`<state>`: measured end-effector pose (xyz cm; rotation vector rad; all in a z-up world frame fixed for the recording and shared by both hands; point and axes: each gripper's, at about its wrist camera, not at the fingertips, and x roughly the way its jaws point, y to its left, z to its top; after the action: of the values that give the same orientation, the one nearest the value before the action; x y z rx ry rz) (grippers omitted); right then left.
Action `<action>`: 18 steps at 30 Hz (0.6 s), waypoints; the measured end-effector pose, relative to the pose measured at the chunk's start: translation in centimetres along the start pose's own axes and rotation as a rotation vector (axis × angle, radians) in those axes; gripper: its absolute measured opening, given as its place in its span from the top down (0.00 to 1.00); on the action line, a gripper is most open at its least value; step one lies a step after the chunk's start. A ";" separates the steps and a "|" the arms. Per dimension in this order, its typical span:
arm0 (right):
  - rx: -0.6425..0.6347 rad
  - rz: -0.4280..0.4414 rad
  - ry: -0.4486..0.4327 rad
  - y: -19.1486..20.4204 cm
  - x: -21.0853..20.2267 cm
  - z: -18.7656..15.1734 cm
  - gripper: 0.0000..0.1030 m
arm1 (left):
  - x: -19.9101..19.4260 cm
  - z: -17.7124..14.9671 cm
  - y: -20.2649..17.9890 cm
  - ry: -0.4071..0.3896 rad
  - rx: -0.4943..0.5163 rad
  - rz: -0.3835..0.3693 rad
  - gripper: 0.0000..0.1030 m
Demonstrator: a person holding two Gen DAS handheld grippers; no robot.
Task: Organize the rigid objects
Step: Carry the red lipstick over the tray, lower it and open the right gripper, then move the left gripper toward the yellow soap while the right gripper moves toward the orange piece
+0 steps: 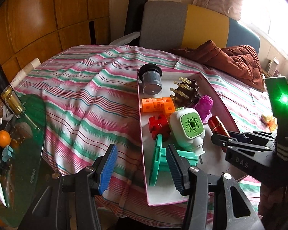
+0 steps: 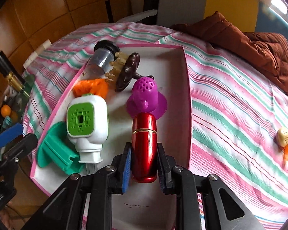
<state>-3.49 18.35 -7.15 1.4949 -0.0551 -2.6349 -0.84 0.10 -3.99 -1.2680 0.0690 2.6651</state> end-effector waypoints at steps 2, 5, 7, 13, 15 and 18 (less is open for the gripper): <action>0.012 0.014 -0.020 -0.5 -0.5 0.0 0.72 | 0.1 0.1 0.0 -0.001 -0.002 0.000 0.49; 0.032 0.025 -0.055 -1.5 -1.7 0.0 0.69 | 0.0 0.2 -0.1 -0.004 0.000 -0.013 0.49; 0.050 0.033 -0.079 -2.4 -2.7 -0.1 0.69 | -0.2 0.4 -0.4 -0.013 0.014 -0.012 0.49; 0.136 -0.001 -0.139 -6.3 -6.0 -1.0 0.69 | -0.8 1.3 -2.0 -0.038 0.054 -0.023 0.49; 0.165 -0.035 -0.150 -8.2 -7.0 -1.5 0.69 | -1.1 1.8 -2.8 -0.051 0.082 -0.022 0.49; 0.210 -0.099 -0.157 -11.4 -8.1 -2.2 0.69 | -1.2 2.5 -4.0 -0.060 0.106 -0.039 0.49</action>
<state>1.61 30.63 -2.34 1.3760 -0.2865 -2.9001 -1.19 4.15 -1.31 -1.1455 0.1731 2.6264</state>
